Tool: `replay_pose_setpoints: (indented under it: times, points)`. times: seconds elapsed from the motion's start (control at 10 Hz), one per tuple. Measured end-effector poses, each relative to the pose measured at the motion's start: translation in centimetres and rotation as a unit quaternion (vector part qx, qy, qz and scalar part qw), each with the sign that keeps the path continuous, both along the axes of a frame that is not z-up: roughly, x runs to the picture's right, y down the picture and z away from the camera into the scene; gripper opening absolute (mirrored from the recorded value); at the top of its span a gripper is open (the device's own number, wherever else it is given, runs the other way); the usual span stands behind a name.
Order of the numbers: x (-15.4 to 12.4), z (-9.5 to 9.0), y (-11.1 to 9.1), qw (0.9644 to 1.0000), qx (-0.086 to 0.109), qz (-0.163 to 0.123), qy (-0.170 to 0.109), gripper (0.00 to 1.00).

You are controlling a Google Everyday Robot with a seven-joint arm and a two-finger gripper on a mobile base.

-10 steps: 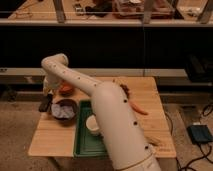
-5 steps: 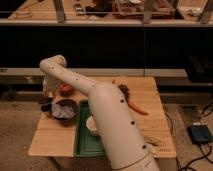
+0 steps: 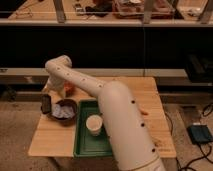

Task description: Wipe red bowl with eraser

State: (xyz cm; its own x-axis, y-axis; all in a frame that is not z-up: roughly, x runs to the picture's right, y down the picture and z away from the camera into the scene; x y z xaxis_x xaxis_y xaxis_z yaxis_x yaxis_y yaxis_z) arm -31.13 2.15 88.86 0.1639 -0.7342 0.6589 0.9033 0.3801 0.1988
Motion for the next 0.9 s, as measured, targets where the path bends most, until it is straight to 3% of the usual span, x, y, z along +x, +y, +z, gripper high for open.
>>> replay_pose_setpoints:
  times: [0.2, 0.3, 0.6, 0.9]
  points:
    - [-0.1, -0.3, -0.1, 0.9999, 0.01, 0.008, -0.006, 0.5]
    - [0.0, -1.2, -0.7, 0.9994, 0.034, 0.011, -0.005, 0.57]
    - [0.3, -2.8, -1.5, 0.9973, 0.073, 0.008, -0.001, 0.79]
    - [-0.7, -3.9, -1.9, 0.9939, 0.105, -0.031, -0.013, 0.8]
